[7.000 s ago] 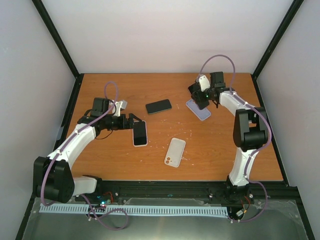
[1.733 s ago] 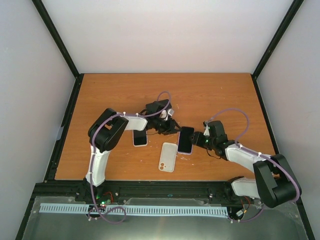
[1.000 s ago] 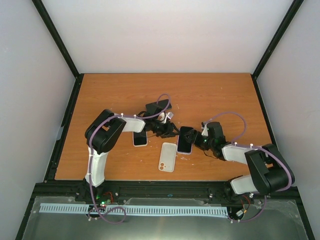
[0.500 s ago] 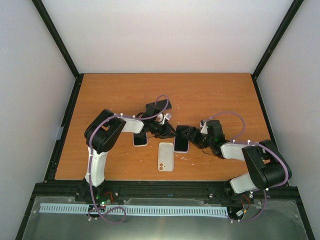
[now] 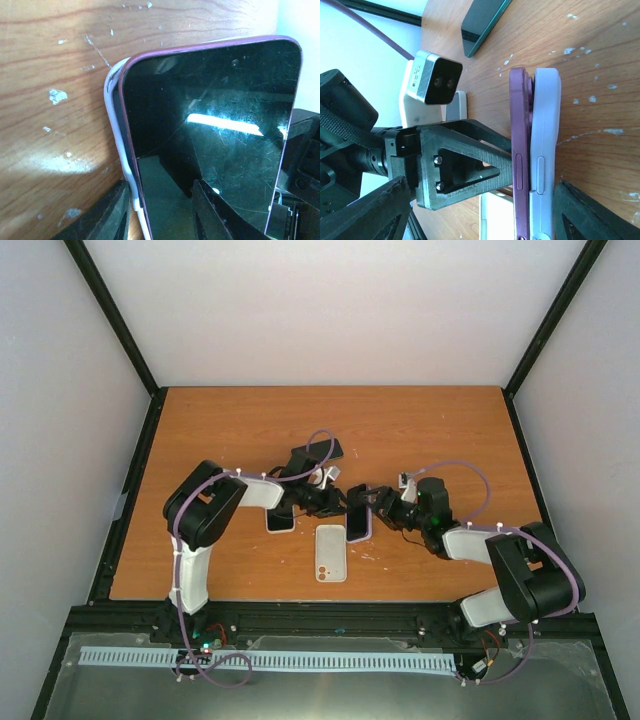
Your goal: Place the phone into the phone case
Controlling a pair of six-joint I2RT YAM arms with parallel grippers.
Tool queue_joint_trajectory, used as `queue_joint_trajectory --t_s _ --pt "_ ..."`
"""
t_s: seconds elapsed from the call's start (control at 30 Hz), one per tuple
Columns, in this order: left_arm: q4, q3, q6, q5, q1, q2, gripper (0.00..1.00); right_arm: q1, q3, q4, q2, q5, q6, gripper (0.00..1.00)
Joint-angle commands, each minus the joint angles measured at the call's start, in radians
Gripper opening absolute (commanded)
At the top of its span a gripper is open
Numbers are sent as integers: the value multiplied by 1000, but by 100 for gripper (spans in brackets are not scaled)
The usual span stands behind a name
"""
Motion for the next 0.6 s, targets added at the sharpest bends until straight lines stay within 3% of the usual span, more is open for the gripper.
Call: queue_joint_trajectory --t_s 0.0,0.23,0.57 --pt "-29 -10 54 -23 -10 -29 36 15 -11 97 22 -69 11 76" --pt "-44 -16 58 -43 -10 -31 38 16 -23 111 74 -85 -19 71" --pt "-48 -22 52 -65 -9 -39 38 16 -3 -66 33 19 -135 30"
